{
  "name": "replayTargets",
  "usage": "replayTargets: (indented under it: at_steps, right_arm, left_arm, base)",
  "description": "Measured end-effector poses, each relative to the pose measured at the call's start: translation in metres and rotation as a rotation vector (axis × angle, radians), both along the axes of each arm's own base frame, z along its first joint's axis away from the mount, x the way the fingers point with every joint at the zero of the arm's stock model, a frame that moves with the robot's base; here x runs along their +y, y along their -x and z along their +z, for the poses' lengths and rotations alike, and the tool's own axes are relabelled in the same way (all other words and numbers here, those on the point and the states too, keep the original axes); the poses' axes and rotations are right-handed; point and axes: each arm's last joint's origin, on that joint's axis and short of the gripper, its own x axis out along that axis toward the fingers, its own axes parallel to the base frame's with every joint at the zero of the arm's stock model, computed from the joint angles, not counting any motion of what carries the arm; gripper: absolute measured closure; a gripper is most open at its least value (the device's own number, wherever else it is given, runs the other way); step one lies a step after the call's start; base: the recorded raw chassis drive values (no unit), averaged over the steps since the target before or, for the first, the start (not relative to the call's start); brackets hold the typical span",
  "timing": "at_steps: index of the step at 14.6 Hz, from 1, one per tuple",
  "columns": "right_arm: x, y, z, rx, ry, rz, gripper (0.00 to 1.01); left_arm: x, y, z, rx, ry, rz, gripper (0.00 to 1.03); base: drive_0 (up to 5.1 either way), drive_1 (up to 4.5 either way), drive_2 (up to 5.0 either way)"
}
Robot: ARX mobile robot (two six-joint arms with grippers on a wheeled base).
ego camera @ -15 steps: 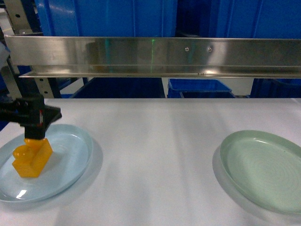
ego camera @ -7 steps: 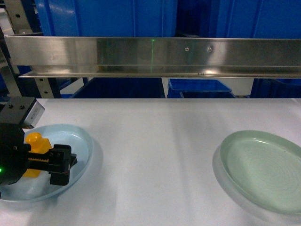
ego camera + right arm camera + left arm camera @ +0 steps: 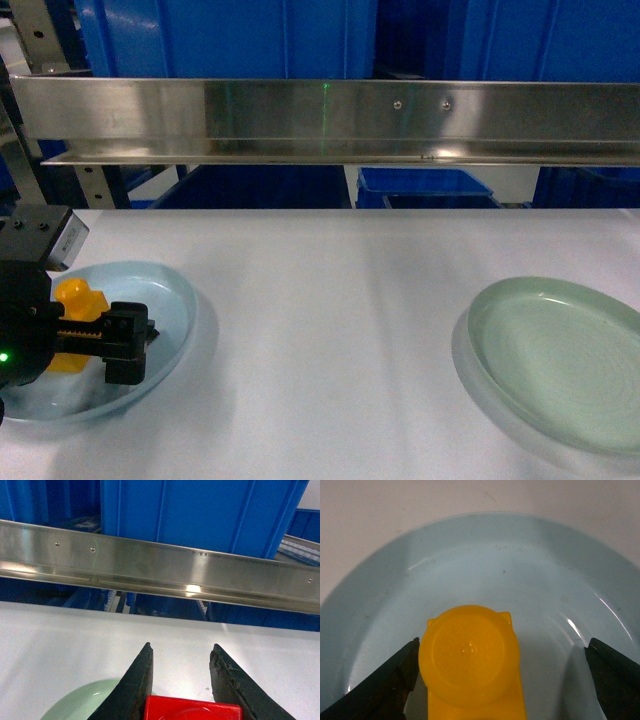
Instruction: Sort and place red and yellow blocks in left bins
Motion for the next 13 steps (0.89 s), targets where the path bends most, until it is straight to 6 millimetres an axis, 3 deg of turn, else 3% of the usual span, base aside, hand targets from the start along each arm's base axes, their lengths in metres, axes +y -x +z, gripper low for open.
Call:
replayTargets:
  at_steps: [3,5,7,13]
  right_arm:
    - [0.000,0.000,0.000,-0.001,0.000,0.000,0.73]
    - [0.000,0.000,0.000,0.000,0.000,0.000,0.73]
    - [0.000,0.000,0.000,0.000,0.000,0.000,0.73]
    - [0.000,0.000,0.000,0.000,0.000,-0.002,0.73]
  left_arm:
    - [0.001,-0.001,-0.002,-0.002,-0.002,0.022,0.30]
    - [0.010,0.006,0.007,-0.005,-0.011,0.050,0.75]
    - [0.018,0.010,0.043,-0.110,-0.019,0.027,0.75]
    - [0.013,0.013,0.105,-0.293,0.002,-0.063,0.75]
  base:
    - [0.0,0.00,0.0]
    - [0.0,0.00,0.0]
    - [0.0,0.00,0.0]
    - [0.0,0.00,0.0]
